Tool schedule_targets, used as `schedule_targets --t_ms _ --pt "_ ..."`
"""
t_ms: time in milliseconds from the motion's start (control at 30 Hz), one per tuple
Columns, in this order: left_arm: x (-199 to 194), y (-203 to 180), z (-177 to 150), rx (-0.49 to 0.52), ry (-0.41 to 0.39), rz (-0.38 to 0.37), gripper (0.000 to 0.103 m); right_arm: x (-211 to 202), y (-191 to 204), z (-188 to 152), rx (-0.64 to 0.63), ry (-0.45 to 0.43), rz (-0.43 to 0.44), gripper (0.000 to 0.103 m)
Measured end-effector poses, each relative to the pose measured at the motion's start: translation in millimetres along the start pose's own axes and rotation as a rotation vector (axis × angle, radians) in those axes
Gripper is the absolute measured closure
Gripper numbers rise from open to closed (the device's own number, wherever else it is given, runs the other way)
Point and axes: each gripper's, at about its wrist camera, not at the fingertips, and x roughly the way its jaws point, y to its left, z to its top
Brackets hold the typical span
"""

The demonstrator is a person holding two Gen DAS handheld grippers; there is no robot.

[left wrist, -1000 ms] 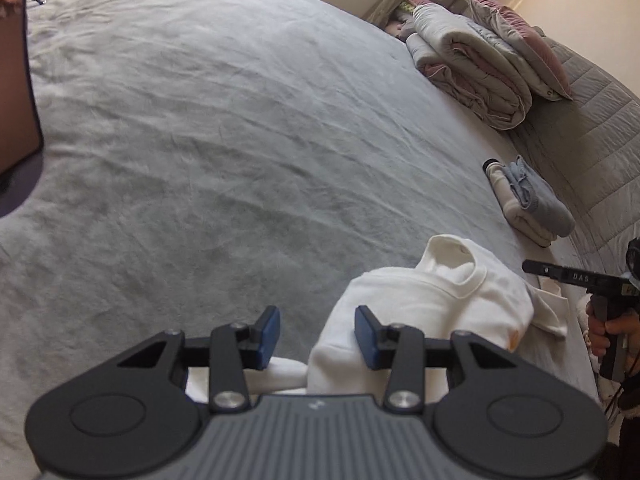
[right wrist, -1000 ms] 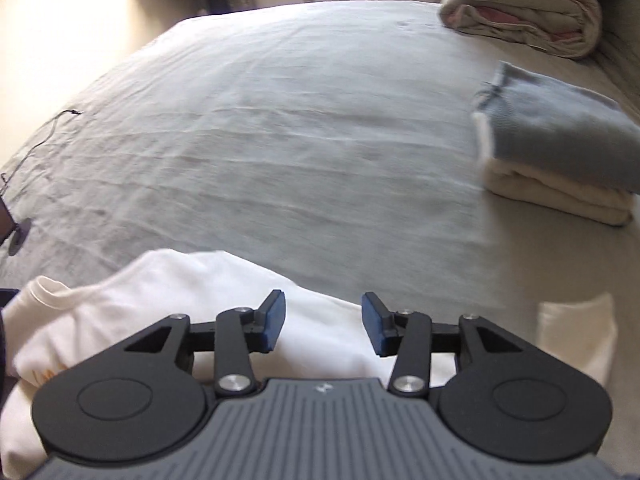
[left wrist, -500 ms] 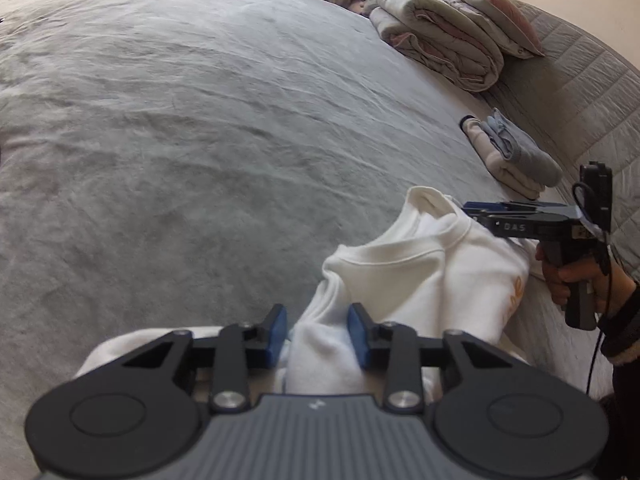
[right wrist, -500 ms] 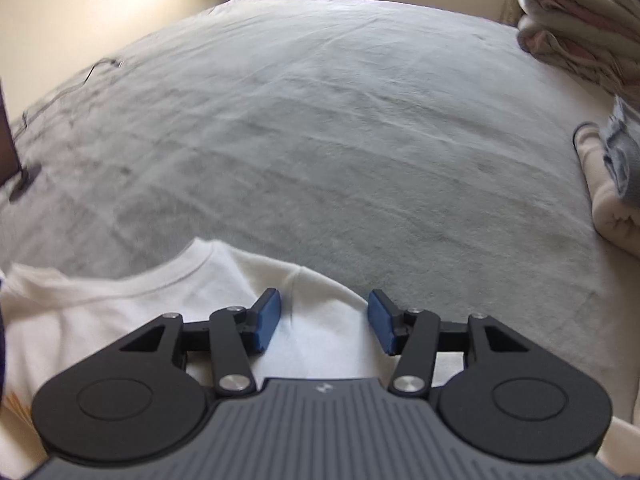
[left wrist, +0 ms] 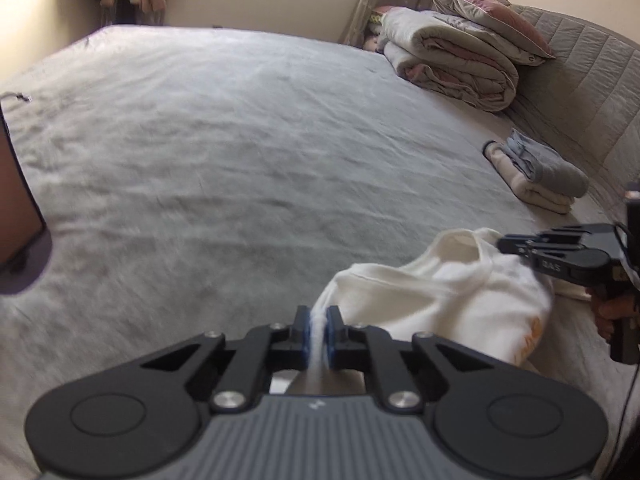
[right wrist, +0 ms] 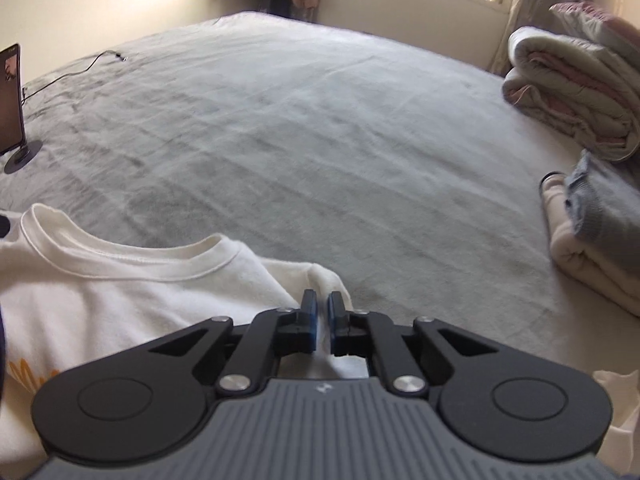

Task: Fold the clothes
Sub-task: 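Grasp the collar edge with both grippers and lift the sweatshirt, then lift the sweatshirt by the collar with both grippers and lay it flat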

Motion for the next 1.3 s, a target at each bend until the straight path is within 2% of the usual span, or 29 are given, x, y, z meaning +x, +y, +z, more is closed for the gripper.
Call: schedule_targets --t_ms 233,400,567,833,967,1133,1300 --pt "14 -16 46 0.113 -0.121 0.126 0.096 -5 -6 16 -0.010 -0.136 -0.098 0.097" --pt "38 -32 83 0.208 -0.219 0.217 0.096 9 -17 31 0.013 -0.197 -0.173 0.097" --pt "72 -39 124 0.252 -0.284 0.287 0.096 28 -31 46 0.018 -0.247 -0.249 0.097" --pt "137 -33 165 0.227 -0.294 0.342 0.096 71 -48 74 0.007 -0.275 -0.344 0.097" --pt "173 -33 179 0.249 -0.299 0.372 0.096 98 -58 86 0.003 -0.264 -0.377 0.097" --pt "215 -32 194 0.254 -0.301 0.397 0.096 135 -66 95 0.009 -0.231 -0.403 0.097" --pt "254 -26 197 0.239 -0.264 0.407 0.096 165 -73 96 0.038 -0.180 -0.397 0.097"
